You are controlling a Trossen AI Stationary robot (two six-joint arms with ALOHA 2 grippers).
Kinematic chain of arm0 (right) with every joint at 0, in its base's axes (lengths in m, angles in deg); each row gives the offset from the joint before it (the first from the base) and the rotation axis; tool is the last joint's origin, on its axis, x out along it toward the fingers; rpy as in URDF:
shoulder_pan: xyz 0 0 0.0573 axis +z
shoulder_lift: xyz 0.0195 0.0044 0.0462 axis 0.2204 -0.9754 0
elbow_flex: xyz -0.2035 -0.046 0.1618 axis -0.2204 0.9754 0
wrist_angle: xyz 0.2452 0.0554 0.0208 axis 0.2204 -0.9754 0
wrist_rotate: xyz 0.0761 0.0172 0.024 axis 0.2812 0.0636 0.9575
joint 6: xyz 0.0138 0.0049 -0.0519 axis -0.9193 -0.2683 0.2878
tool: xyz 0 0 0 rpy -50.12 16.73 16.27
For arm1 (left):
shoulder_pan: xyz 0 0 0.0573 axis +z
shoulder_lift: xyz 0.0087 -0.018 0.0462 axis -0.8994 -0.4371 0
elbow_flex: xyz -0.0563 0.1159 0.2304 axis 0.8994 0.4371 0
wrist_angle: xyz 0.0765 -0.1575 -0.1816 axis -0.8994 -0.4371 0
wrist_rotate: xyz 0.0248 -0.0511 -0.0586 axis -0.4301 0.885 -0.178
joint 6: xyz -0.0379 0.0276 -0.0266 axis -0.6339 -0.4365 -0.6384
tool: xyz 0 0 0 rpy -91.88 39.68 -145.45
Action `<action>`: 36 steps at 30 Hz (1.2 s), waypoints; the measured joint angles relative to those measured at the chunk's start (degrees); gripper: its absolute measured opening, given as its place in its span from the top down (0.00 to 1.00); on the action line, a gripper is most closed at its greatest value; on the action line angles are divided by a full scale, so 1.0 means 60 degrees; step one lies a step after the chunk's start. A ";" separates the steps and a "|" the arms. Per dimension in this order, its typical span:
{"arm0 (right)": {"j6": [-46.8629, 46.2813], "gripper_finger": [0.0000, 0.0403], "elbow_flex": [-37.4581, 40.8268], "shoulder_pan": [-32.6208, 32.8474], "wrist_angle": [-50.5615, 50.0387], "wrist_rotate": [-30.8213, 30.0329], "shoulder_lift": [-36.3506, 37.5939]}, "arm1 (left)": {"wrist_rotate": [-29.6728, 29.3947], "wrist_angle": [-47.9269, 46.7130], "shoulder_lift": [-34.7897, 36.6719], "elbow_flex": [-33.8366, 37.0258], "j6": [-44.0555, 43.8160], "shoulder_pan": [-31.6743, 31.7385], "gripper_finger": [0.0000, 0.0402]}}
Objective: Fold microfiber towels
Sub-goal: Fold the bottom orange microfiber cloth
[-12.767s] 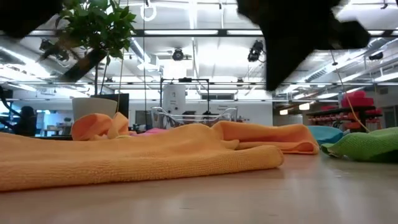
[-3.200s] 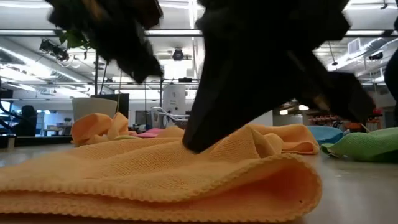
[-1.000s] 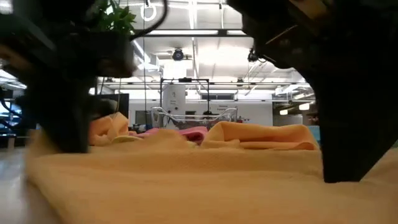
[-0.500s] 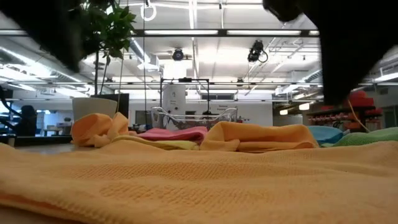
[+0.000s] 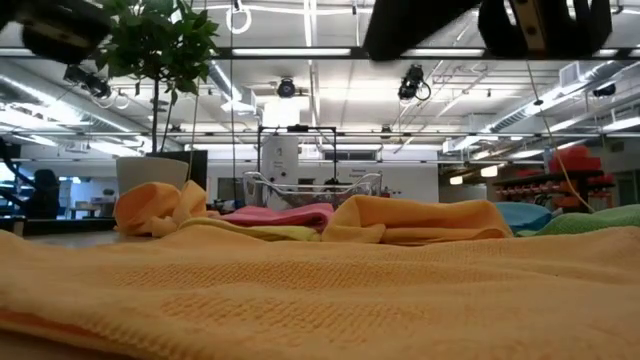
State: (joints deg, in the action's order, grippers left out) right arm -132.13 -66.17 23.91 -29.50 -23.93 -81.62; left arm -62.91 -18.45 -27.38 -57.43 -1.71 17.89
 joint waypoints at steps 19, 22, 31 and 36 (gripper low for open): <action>0.0472 0.99 -0.0004 -0.0256 0.0022 -0.0148 -0.0287 | -0.2402 0.5237 -0.0723 0.2497 0.0106 -0.0881 0.33; 0.0503 0.99 -0.0004 -0.0284 0.0007 -0.0154 -0.0287 | -0.2356 0.5278 -0.1174 0.2493 -0.0315 -0.0827 0.32; 0.0511 0.99 -0.0004 -0.0280 0.0003 -0.0147 -0.0287 | -0.2354 0.5245 -0.1163 0.2482 -0.0391 -0.0857 0.42; 0.0518 0.99 -0.0004 -0.0291 -0.0026 -0.0145 -0.0287 | -0.2694 0.5166 -0.1126 0.2482 -0.0500 -0.0864 0.58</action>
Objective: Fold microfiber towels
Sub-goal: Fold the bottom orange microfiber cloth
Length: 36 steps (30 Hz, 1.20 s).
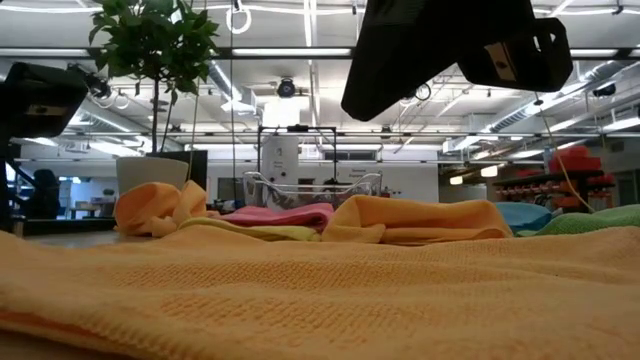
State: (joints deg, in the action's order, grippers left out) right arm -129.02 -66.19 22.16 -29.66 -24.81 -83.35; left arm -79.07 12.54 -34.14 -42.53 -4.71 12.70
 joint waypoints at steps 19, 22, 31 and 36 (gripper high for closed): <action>-0.0037 0.99 -0.0004 -0.0168 -0.0175 0.0005 0.0004 | -0.0048 -0.2272 0.0201 -0.0958 0.0509 -0.0029 0.96; -0.0087 0.99 0.0000 -0.0138 -0.0157 0.0049 0.0004 | -0.0029 -0.1911 0.0201 -0.0958 0.0531 0.0038 0.98; 0.0011 0.99 -0.0004 0.0025 -0.0273 0.0256 0.0011 | 0.1700 -0.0677 0.0070 -0.0973 0.0408 0.0978 0.98; -0.0022 0.99 -0.0004 0.0157 -0.0279 0.0264 0.0011 | 0.2839 -0.0874 -0.0392 -0.0969 -0.0045 0.1064 0.97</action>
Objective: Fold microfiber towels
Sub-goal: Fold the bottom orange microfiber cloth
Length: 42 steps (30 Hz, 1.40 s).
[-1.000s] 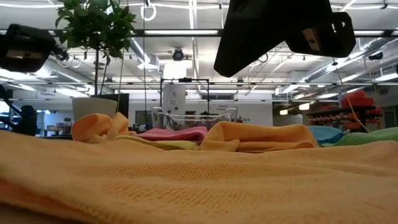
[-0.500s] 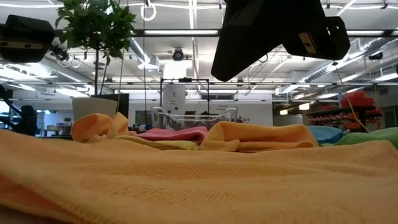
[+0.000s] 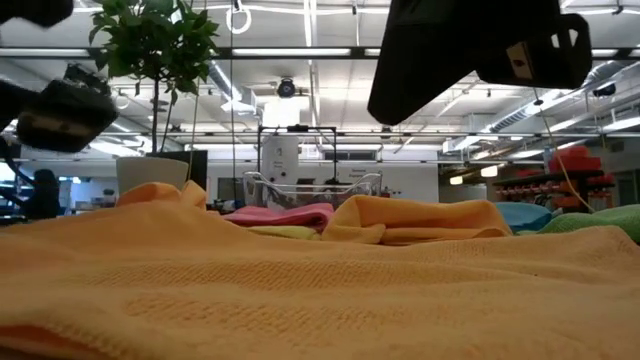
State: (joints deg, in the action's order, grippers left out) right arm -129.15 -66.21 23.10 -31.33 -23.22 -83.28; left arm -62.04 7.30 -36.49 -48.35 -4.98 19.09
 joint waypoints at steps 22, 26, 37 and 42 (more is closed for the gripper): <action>-0.1384 0.99 0.1540 0.0946 0.1809 0.0518 -0.0088 | 0.0663 -0.0483 -0.0260 -0.0026 -0.0848 0.0036 0.98; -0.2179 0.99 0.2083 0.0879 0.1882 0.0493 -0.0091 | 0.0681 -0.0499 -0.0263 -0.0018 -0.0848 0.0036 0.95; -0.3094 0.99 0.2109 0.0889 0.0662 0.0747 -0.0011 | 0.0776 -0.0579 -0.0271 -0.0004 -0.1026 0.0036 0.96; -0.2853 0.99 0.2022 0.0862 0.0528 0.0540 0.0241 | 0.0809 -0.0601 -0.0271 -0.0004 -0.1023 0.0036 0.97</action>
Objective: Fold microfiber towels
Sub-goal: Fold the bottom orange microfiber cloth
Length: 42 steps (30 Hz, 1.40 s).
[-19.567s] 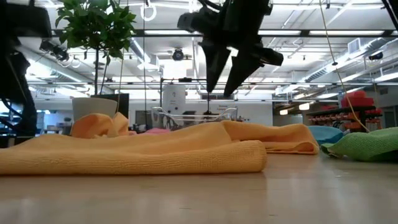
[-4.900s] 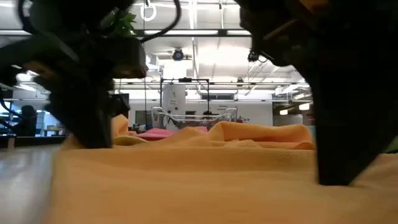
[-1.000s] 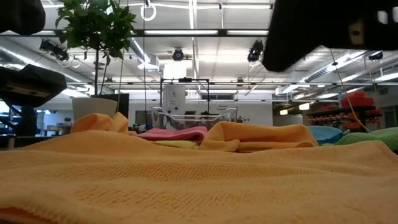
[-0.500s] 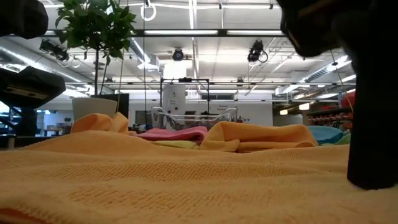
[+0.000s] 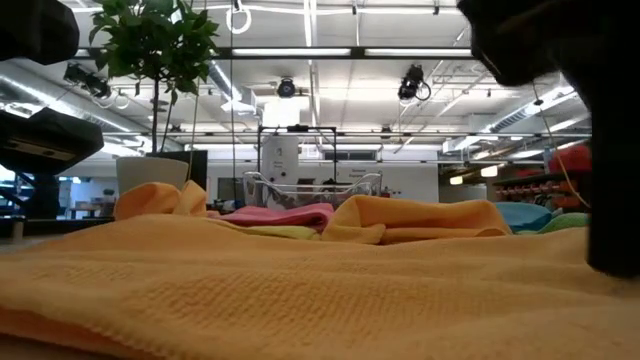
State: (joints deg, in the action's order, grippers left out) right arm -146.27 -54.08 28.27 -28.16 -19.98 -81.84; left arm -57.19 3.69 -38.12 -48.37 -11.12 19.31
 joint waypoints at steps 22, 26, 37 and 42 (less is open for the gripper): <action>0.0100 0.99 0.0596 -0.1053 -0.1213 -0.0283 0.0155 | 0.0012 0.0070 -0.0011 0.0015 -0.0064 0.0138 0.93; 0.0957 0.99 0.0276 -0.1062 -0.0711 -0.0332 0.0293 | -0.0003 0.0140 -0.0015 0.0015 -0.0260 0.0136 0.88; 0.1271 0.99 -0.0164 -0.0537 0.0269 -0.0252 0.0571 | 0.0163 -0.0345 0.1064 0.0040 0.0010 0.0273 0.62; 0.0364 0.99 -0.0168 -0.0086 0.0550 -0.0582 0.0557 | 0.0499 -0.1194 0.2084 0.0044 0.0479 0.0261 0.50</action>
State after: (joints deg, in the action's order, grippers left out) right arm -144.09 -55.09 27.75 -24.86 -23.47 -78.49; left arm -54.19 -3.47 -25.61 -48.11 -8.24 20.87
